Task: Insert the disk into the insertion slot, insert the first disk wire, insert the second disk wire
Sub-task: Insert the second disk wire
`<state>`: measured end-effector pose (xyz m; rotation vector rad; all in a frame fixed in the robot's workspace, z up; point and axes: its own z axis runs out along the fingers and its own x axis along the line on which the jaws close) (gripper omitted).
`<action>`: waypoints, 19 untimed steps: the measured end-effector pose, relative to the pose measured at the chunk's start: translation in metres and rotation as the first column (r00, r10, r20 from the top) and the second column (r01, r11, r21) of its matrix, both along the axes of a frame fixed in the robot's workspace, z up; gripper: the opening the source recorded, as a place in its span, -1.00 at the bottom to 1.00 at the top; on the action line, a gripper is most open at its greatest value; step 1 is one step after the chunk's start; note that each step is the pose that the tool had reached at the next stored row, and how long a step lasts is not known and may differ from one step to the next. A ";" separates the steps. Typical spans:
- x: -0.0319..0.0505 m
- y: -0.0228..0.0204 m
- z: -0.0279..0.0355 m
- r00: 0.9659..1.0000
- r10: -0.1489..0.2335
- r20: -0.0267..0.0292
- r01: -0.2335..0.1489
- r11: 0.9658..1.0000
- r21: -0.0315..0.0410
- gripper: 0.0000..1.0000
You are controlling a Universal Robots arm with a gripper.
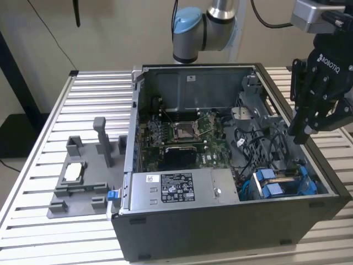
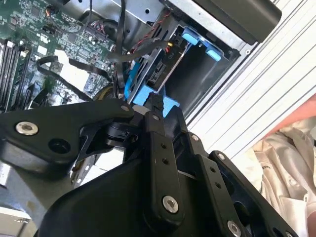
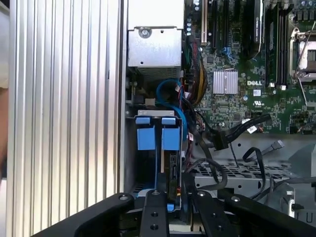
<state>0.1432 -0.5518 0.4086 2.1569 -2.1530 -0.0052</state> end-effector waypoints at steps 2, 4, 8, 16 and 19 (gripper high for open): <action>-0.0057 0.0000 0.0025 1.000 0.000 0.000 0.000 1.000 0.002 -0.47; -0.0137 0.0000 0.0032 1.000 0.000 0.000 0.000 1.000 0.003 -0.47; -0.0312 0.0008 0.0032 1.000 0.000 0.005 0.000 1.000 0.003 -0.47; -0.0411 0.0019 0.0020 1.000 0.018 0.015 -0.018 1.000 0.015 -0.47; -0.0411 0.0019 0.0020 1.000 0.018 0.015 -0.018 1.000 0.015 -0.47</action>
